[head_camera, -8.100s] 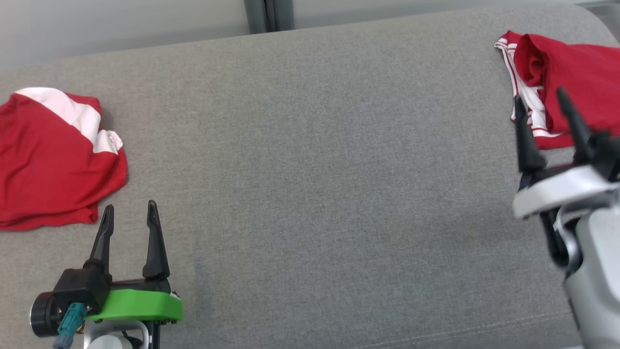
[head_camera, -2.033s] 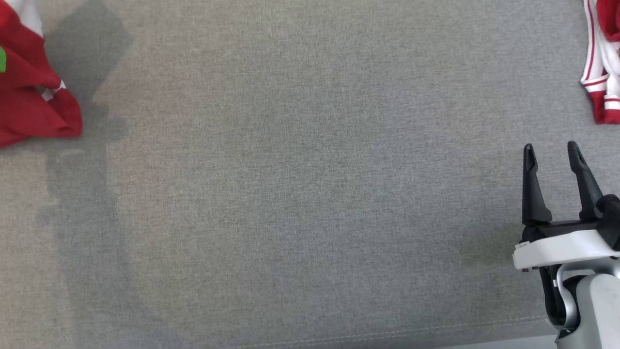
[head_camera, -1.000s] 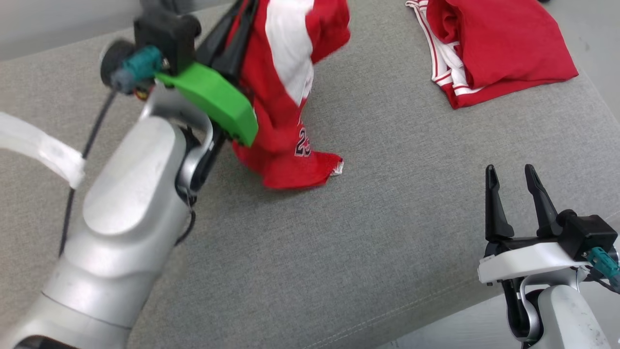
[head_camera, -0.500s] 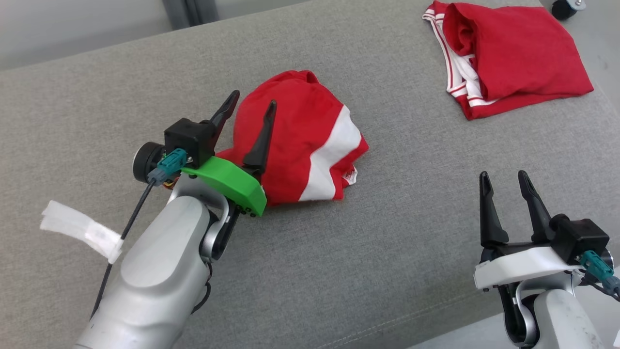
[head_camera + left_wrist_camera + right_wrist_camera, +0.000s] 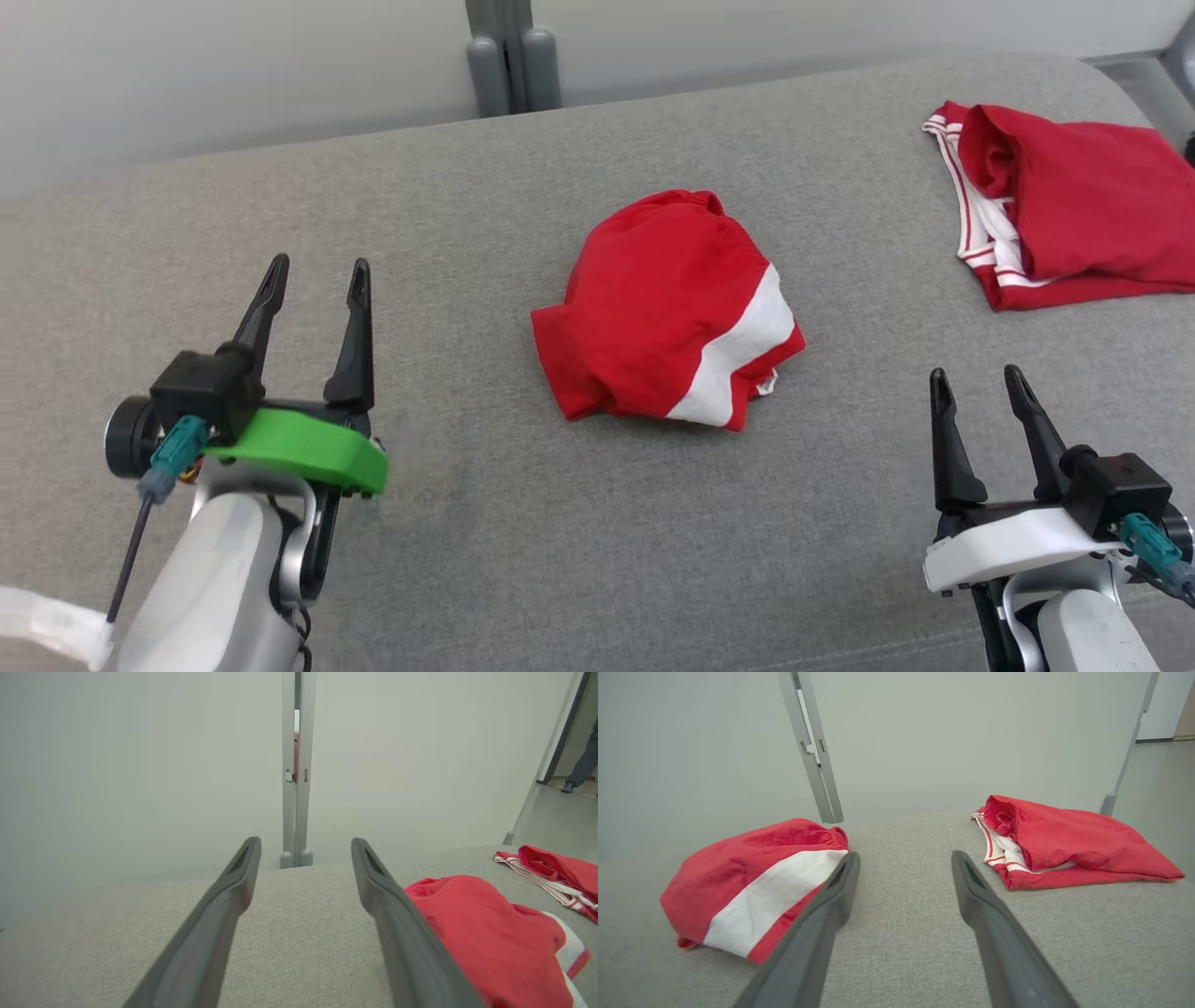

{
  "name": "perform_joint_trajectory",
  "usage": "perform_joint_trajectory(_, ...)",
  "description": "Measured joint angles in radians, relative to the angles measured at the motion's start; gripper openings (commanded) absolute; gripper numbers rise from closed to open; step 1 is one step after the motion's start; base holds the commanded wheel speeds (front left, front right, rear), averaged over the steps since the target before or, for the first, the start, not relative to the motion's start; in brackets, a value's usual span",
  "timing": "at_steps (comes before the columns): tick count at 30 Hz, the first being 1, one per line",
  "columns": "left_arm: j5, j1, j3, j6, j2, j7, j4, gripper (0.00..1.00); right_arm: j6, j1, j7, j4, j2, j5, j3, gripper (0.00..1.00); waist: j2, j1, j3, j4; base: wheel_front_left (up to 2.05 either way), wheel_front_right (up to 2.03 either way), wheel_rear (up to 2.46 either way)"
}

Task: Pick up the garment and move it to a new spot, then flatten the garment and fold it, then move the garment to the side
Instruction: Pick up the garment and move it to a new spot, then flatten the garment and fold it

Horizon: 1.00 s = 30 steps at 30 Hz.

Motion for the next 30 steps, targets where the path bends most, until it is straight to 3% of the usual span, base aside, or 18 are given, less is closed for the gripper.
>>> perform_joint_trajectory(7, 0.041, 0.165, 0.123, -0.006, 0.003, 0.0, -0.088, 1.0, 0.0, 0.018, 0.0, 0.001, -0.008, 0.0, 0.003, 1.0, 0.0001, 0.0, -0.046, 0.067, 0.0, 0.0, 0.0)
perform_joint_trajectory(14, 0.077, 0.314, 0.242, -0.027, -0.047, 0.0, -0.151, 1.0, 0.0, 0.041, -0.001, 0.004, -0.007, 0.003, 0.01, 1.0, 0.0, 0.0, -0.09, 0.104, 0.0, 0.0, 0.0)
perform_joint_trajectory(19, 0.11, 0.398, 0.318, -0.066, -0.089, 0.0, -0.177, 1.0, 0.0, 0.064, -0.001, 0.002, -0.007, 0.008, 0.018, 1.0, 0.0001, 0.0, -0.117, 0.117, 0.0, 0.0, 0.0)
perform_joint_trajectory(30, 0.177, 0.437, 0.371, -0.13, -0.126, 0.0, -0.166, 1.0, 0.0, 0.084, -0.001, 0.005, -0.014, 0.025, 0.024, 1.0, 0.0, 0.0, -0.13, 0.13, 0.0, 0.0, 0.0)
